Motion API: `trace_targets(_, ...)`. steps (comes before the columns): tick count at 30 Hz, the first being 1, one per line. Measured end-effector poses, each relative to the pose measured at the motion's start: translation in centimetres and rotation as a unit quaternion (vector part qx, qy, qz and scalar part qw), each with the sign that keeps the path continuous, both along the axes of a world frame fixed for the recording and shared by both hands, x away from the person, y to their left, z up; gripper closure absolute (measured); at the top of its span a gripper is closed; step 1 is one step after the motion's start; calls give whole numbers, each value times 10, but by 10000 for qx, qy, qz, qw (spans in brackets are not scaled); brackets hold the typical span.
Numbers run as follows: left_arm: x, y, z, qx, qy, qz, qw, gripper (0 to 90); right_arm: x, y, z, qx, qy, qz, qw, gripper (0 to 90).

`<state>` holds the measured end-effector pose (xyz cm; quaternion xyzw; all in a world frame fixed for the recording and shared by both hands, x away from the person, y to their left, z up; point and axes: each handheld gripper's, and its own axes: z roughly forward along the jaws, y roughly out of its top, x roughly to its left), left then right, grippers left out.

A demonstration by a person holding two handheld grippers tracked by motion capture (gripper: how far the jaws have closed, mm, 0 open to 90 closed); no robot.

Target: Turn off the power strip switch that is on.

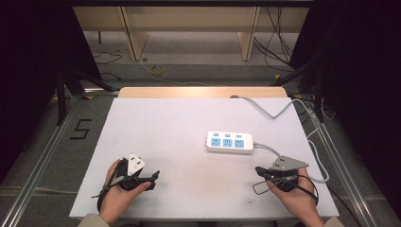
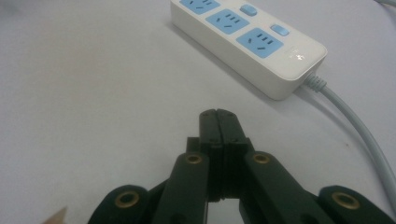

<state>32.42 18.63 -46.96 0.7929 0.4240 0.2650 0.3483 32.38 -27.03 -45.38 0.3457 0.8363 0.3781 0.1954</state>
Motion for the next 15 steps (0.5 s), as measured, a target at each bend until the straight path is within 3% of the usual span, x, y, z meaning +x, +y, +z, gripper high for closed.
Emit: trace_targets(15, 1, -1, 0, 30, -7, -38, 10000, 185, 7, 1, 5, 32, 44, -118, 9999, 900)
